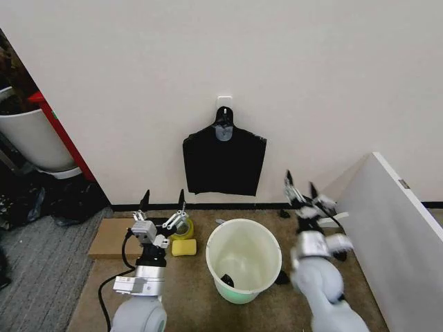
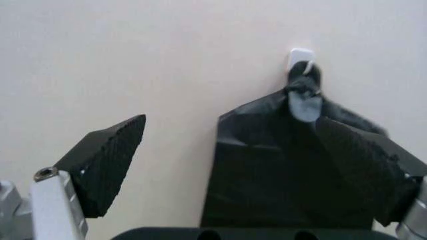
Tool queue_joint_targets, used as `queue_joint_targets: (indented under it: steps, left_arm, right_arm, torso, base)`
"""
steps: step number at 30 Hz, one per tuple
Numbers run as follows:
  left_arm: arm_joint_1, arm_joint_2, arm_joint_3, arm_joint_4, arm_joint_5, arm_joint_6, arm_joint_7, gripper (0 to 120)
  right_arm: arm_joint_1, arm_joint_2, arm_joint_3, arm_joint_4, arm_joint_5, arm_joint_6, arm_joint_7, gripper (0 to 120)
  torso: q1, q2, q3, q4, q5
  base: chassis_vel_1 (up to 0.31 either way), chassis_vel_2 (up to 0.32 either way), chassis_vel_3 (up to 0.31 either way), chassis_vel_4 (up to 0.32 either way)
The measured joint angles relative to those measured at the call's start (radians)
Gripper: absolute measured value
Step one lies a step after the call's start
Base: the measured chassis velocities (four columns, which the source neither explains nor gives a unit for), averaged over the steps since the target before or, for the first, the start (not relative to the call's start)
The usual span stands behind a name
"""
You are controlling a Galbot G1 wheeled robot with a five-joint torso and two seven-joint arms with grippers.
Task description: Place the garbage bag over the trash bin.
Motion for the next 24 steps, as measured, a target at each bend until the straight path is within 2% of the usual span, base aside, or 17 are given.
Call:
queue_joint_targets:
  steps: [4,9,13,24]
  left_arm:
    - [-0.014,0.004,-0.014,0.014,-0.002,-0.001,-0.004,100]
    - [-0.032,0.007,-0.023,0.034,-0.002,0.001,-0.006,100]
    - [-0.047,0.013,-0.032,0.048,-0.004,0.002,-0.01,100]
    - [-0.065,0.016,-0.034,0.059,-0.008,0.004,-0.029,100]
  right_arm:
    - [0.111,0.048,-0.049,-0.06,0.139,-0.042,0.001,100]
    - [0.209,0.102,-0.077,-0.127,0.209,-0.08,0.022,100]
    - [0.278,0.139,-0.086,-0.193,0.215,-0.093,0.038,100]
    - [0.338,0.141,-0.097,-0.3,0.158,-0.091,0.028,100]
  torso:
    - [0.0,0.0,0.0,0.0,0.0001]
    - [0.0,0.0,0.0,0.0,0.0001]
    - [0.0,0.0,0.0,-0.0001,0.0002]
    - [0.0,0.0,0.0,-0.0002,0.0002]
  base:
    - [0.0,0.0,0.0,0.0]
    - [0.0,0.0,0.0,0.0]
    - [0.0,0.0,0.0,0.0]
    - [0.0,0.0,0.0,0.0]
